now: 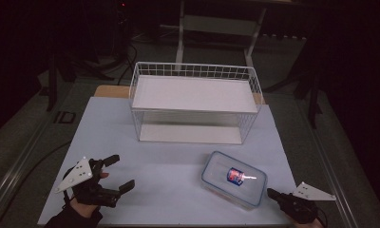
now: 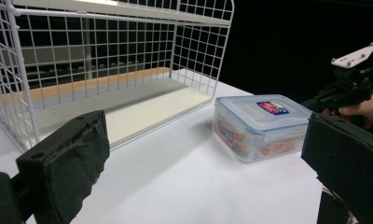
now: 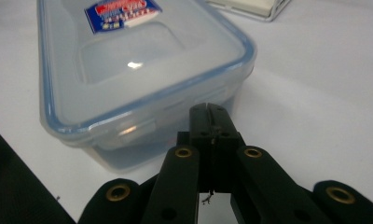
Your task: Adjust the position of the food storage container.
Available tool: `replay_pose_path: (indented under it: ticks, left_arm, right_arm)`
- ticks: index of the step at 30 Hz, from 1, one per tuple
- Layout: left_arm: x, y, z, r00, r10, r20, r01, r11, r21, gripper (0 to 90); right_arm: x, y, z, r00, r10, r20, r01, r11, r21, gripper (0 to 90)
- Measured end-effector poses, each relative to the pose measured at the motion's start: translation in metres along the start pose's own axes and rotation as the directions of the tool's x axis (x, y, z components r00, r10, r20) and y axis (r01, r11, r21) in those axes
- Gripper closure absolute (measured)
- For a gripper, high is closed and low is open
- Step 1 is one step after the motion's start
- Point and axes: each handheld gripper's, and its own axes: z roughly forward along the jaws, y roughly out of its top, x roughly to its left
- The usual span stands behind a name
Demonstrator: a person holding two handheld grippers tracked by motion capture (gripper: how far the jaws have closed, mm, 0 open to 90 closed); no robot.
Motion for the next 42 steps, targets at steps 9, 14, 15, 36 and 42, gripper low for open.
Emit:
replay_pose_path:
  ticks: [9, 14, 15, 36, 42]
  left_arm:
    - [0.0, 0.0, 0.001, 1.0, -0.002, 0.001, 0.002, 1.0, 0.004, 0.9]
    - [0.0, 0.0, 0.001, 1.0, 0.0, 0.002, 0.0, 1.0, 0.004, 0.9]
    - [0.0, 0.0, 0.001, 1.0, 0.0, 0.001, 0.0, 1.0, 0.005, 0.9]
    - [0.0, -0.001, 0.0, 1.0, 0.003, 0.003, -0.003, 1.0, 0.008, 0.9]
    - [0.0, -0.001, 0.0, 1.0, 0.004, 0.0, -0.004, 0.9999, 0.012, 0.9]
  right_arm:
    - [-0.001, 0.004, 0.013, 0.9999, -0.008, -0.01, 0.008, 1.0, 0.029, 90.0]
    - [0.0, 0.017, 0.03, 0.9989, -0.035, -0.032, 0.036, 0.999, 0.034, 90.0]
    - [-0.001, 0.02, 0.033, 0.9984, -0.043, -0.038, 0.044, 0.999, 0.033, 90.0]
    - [-0.004, 0.059, 0.087, 0.9921, -0.073, -0.102, 0.076, 0.997, 0.024, 90.0]
    - [0.005, 0.052, 0.065, 0.9892, -0.083, -0.12, 0.085, 0.996, 0.012, 90.0]
